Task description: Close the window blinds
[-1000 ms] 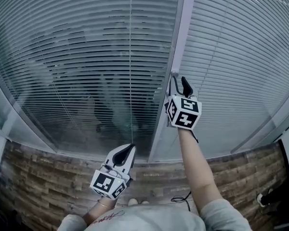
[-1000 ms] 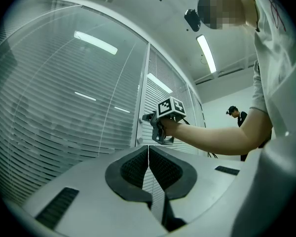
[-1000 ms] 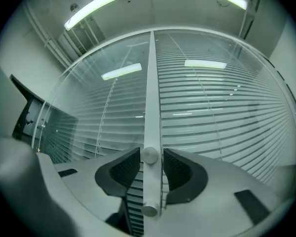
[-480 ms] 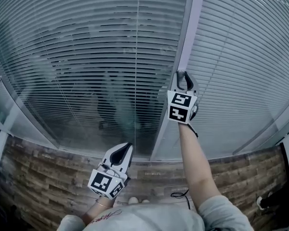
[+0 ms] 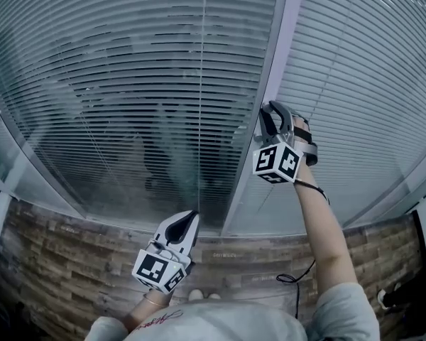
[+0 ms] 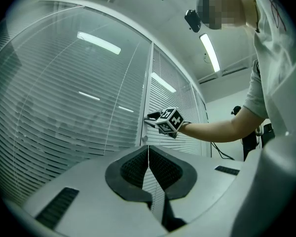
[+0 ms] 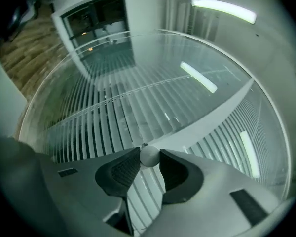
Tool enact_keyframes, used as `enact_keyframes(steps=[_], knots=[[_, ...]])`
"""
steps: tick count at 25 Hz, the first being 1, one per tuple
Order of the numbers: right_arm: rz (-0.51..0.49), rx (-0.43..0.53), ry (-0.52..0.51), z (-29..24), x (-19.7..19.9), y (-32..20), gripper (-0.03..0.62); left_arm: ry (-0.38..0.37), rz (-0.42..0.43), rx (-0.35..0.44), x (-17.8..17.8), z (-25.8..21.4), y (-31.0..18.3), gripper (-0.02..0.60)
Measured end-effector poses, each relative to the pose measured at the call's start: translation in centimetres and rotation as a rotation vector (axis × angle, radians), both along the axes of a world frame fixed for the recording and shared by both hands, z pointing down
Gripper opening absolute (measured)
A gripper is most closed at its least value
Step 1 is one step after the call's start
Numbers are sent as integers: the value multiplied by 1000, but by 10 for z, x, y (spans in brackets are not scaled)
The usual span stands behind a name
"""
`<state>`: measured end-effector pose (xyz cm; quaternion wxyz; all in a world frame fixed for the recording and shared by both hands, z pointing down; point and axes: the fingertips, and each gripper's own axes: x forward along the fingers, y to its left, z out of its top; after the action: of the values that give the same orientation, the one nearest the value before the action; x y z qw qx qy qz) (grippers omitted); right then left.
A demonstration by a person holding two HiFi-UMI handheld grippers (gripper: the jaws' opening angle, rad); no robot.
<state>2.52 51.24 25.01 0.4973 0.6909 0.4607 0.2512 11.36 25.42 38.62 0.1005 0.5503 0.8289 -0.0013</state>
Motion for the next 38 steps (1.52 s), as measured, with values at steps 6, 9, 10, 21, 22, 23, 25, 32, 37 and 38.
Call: enact_keyframes(steps=[6,9,10,21,22,23,25,32,37,38], knots=[[10,-125,-424,6,2,3,132,-7,21,-3,-8,-4,3,18],[16,-187,-632,9,3,5,132,-10,26,-3,-10,-5,4,18],[19,-198,-676,10,3,5,132,-11,28,-3,-11,-5,5,18],[-101,346,661,-5,-18,0,189,-39,32,9,-7,-2,7,18],[-130,400,808,-7,-19,1,189,-43,34,12,-7,-2,8,18],[-147,419,911,-10,-18,1,189,-45,37,14,-8,-1,9,18],[-134,407,1017,-15,-14,1,189,-48,43,16,-8,0,9,18],[-20,424,1256,-5,-16,9,138,-54,31,26,-2,0,6,18],[-5,345,1083,-6,-14,8,132,-57,20,27,3,0,5,18],[-5,319,1012,-6,-13,8,132,-58,18,27,5,0,5,18]])
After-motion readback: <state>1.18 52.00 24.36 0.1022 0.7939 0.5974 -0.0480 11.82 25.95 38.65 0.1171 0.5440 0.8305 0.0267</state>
